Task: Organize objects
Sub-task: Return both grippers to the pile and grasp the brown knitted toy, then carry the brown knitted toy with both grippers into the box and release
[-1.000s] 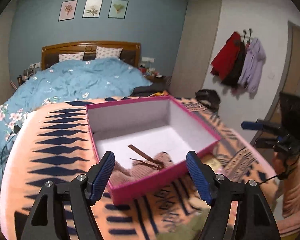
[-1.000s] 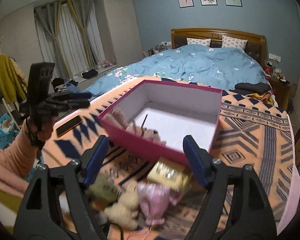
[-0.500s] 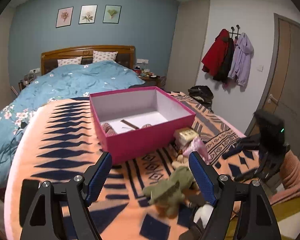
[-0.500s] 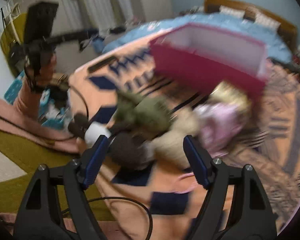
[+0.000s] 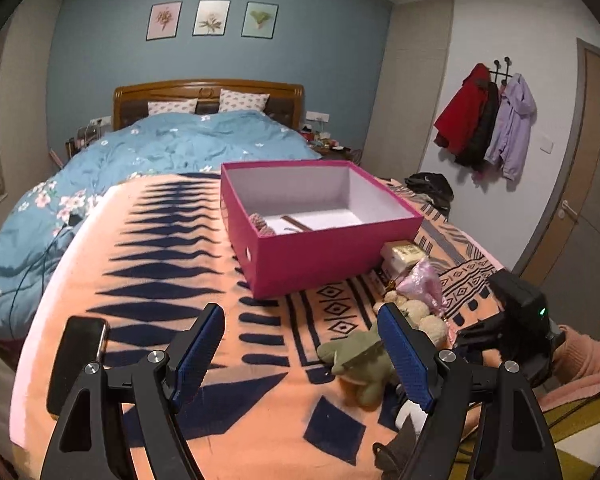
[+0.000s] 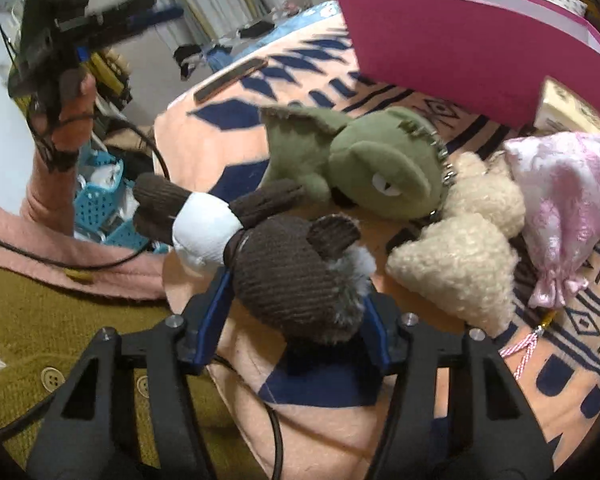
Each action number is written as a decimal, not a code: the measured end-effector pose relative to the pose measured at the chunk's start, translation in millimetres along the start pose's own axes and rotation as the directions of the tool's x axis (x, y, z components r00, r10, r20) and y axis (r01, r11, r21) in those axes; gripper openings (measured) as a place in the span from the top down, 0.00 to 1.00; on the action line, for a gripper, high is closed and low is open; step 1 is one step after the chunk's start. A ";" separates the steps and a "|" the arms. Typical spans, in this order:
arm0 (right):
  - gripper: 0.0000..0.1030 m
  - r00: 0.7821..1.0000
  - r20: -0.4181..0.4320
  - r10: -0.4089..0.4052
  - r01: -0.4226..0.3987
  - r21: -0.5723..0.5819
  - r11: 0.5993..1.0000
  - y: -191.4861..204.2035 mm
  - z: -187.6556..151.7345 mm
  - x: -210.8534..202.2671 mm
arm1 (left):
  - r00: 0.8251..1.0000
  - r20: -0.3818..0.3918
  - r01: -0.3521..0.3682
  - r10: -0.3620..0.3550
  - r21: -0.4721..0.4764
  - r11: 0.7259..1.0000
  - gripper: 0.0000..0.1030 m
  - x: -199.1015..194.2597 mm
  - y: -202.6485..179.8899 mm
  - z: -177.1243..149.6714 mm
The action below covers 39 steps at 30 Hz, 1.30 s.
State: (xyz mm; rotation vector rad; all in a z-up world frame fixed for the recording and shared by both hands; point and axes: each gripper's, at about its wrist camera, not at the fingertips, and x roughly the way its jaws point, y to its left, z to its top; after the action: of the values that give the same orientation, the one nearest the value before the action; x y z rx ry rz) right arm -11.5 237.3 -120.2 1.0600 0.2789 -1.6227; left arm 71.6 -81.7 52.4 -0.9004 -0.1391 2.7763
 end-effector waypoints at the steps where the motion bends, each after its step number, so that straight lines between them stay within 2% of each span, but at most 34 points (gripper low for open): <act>1: 0.42 1.000 0.018 -0.005 0.005 0.007 1.000 -1.3 1.3 -6.1 | 1.000 -0.006 0.000 0.000 -0.002 1.000 0.22 2.3 0.8 -1.4; 6: 0.43 0.989 0.127 -0.074 0.070 0.033 0.997 -8.3 13.4 -44.1 | 1.000 -0.005 0.020 -0.020 -0.009 1.000 0.22 7.5 3.5 -2.9; 9: 0.43 0.973 0.189 -0.134 0.125 0.056 0.991 -14.7 24.7 -70.6 | 1.000 -0.005 0.026 -0.026 0.005 1.000 0.22 9.9 1.5 1.2; 12: 0.43 0.951 0.237 -0.200 0.189 0.066 0.980 -19.7 37.8 -91.7 | 0.998 0.005 0.070 -0.070 0.033 0.997 0.22 12.6 -6.4 7.5; 15: 0.43 0.936 0.282 -0.212 0.198 0.078 0.977 -26.4 55.4 -103.7 | 0.990 0.004 0.140 -0.141 0.091 0.986 0.22 22.4 -25.2 16.0; 18: 0.43 0.927 0.301 -0.223 0.212 0.067 0.975 -29.9 74.9 -105.6 | 0.984 -0.011 0.179 -0.180 0.155 0.971 0.22 37.1 -45.1 24.5; 22: 0.43 0.924 0.309 -0.226 0.220 0.054 0.974 -35.1 101.8 -106.5 | 0.980 -0.014 0.197 -0.198 0.198 0.960 0.25 61.5 -60.6 42.8; 27: 0.43 0.918 0.319 -0.234 0.229 0.052 0.972 -45.5 133.4 -100.6 | 0.989 -0.037 0.149 -0.144 0.223 0.963 0.38 93.0 -63.6 64.8; 33: 0.43 0.927 0.313 -0.209 0.194 0.078 0.978 -70.6 170.4 -91.8 | 0.993 -0.073 0.111 -0.097 0.217 0.970 0.50 126.1 -50.4 93.4; 36: 0.43 0.929 0.305 -0.211 0.197 0.076 0.977 -79.9 188.4 -84.0 | 0.995 -0.079 0.079 -0.064 0.205 0.976 0.52 141.8 -37.7 106.7; 39: 0.43 0.934 0.283 -0.217 0.201 0.087 0.976 -93.3 205.6 -72.0 | 0.992 -0.105 0.080 -0.064 0.159 0.984 0.52 159.1 -21.5 117.3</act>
State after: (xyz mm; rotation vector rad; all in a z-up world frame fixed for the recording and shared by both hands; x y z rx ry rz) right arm -194.8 181.1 19.1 0.8389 0.1531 -1.9634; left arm -119.1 -25.8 60.2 -0.9689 0.0694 2.6247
